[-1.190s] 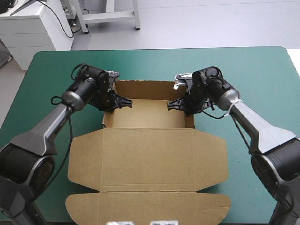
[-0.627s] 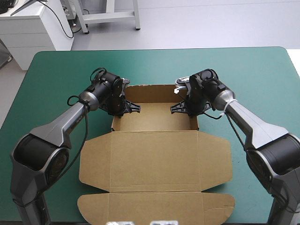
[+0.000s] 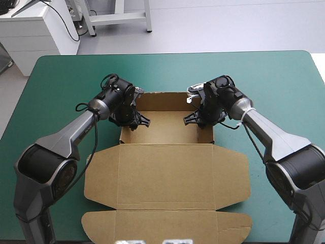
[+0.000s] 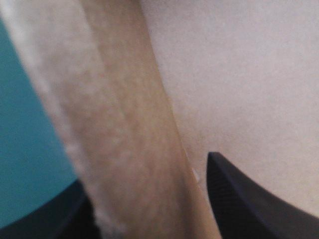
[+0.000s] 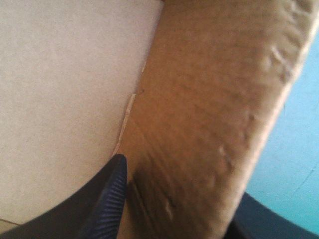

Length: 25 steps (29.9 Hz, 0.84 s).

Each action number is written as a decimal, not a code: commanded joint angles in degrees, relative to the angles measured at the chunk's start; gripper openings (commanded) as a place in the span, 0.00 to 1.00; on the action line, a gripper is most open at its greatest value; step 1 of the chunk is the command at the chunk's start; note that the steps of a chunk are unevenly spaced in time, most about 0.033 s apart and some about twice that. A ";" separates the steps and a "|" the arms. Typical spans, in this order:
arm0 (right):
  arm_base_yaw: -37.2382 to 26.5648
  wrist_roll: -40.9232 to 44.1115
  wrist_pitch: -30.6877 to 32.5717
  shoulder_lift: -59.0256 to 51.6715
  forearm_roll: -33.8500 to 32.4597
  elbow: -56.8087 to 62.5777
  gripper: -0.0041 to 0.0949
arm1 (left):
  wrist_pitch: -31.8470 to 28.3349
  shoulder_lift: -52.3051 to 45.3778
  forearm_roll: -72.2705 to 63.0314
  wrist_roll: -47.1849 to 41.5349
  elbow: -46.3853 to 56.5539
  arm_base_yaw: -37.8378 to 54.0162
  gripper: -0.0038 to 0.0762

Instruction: Fold the box

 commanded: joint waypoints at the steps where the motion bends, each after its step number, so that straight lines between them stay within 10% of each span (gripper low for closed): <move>1: 0.12 1.31 0.24 -2.77 -3.34 -1.62 0.48 | 1.67 -1.62 -2.76 0.23 -1.96 -0.89 0.70; 25: 0.12 -1.35 8.03 -5.86 -9.94 -16.63 0.48 | 5.86 -10.83 3.77 1.92 -18.33 -0.89 0.69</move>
